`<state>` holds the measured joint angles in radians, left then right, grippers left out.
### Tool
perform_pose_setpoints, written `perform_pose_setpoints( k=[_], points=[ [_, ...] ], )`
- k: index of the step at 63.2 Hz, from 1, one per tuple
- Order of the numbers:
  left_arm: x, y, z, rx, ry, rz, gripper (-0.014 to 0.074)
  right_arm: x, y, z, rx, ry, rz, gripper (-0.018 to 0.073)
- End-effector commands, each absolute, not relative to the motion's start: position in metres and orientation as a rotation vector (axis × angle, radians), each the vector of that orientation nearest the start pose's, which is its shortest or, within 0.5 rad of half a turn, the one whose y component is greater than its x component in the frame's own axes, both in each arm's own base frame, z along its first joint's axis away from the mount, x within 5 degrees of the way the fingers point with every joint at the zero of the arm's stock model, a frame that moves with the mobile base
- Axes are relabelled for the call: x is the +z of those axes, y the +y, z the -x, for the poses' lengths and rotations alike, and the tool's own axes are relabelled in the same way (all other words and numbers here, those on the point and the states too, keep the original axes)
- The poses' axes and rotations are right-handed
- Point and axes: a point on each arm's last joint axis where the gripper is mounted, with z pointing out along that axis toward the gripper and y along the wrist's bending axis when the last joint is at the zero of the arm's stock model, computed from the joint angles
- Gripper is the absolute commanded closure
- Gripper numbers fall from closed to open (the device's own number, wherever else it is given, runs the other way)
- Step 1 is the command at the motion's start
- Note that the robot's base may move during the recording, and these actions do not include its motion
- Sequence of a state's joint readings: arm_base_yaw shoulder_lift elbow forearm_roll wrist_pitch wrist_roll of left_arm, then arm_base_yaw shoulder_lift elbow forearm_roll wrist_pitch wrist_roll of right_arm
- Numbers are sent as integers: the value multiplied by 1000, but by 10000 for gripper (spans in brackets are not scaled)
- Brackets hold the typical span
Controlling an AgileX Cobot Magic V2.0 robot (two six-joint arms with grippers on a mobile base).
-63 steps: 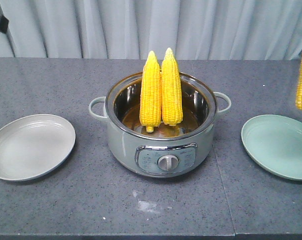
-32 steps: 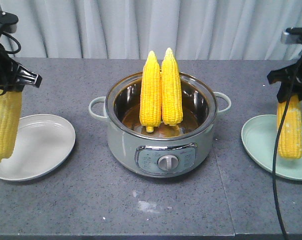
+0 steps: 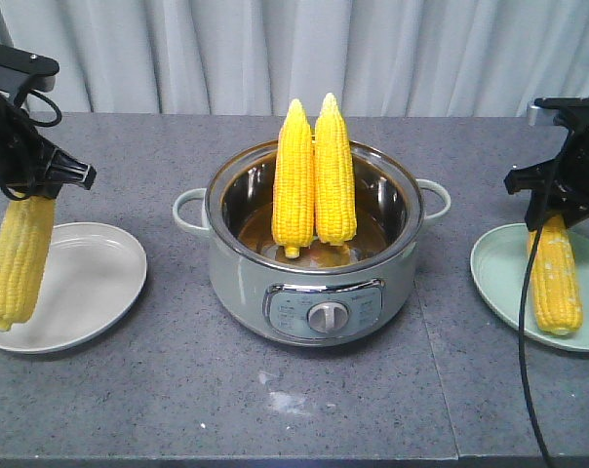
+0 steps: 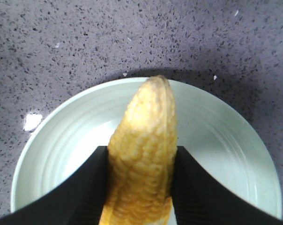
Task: Distribute corn equally
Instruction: 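Lower the cobs onto the white and green plates with both grippers, then open both grippers and raise them away from the plates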
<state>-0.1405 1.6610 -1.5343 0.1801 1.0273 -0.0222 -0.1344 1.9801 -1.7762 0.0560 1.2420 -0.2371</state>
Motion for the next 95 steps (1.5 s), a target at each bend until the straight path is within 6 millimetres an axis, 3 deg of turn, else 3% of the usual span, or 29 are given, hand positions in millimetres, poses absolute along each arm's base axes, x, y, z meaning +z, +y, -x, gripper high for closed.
perform_pose_setpoints(
  k=[1, 21, 32, 44, 56, 82, 95],
  points=[
    [359, -36, -352, 166, 2508, -206, 603, 290, -53, -409, 18, 2897, 115, 505],
    [358, -36, -351, 163, 2525, -187, 603, 286, -54, -411, 11, 2907, 110, 207],
    [345, -37, -360, 164, 2566, -180, 599, 286, -54, -411, 4, 2910, 85, 89],
    [325, -38, -370, 173, 2625, -189, 592, 290, -56, -409, -24, 2902, 78, 80],
    [319, -39, -374, 174, 2637, -192, 546, 300, -56, -406, -49, 2871, 81, 80],
    [318, -39, -375, 174, 2637, -193, 162, 307, -56, -404, -53, 2844, 51, 80],
    [318, -38, -375, 183, 2641, -196, 113, 328, -56, -400, -75, 2744, 42, 80]
  ],
)
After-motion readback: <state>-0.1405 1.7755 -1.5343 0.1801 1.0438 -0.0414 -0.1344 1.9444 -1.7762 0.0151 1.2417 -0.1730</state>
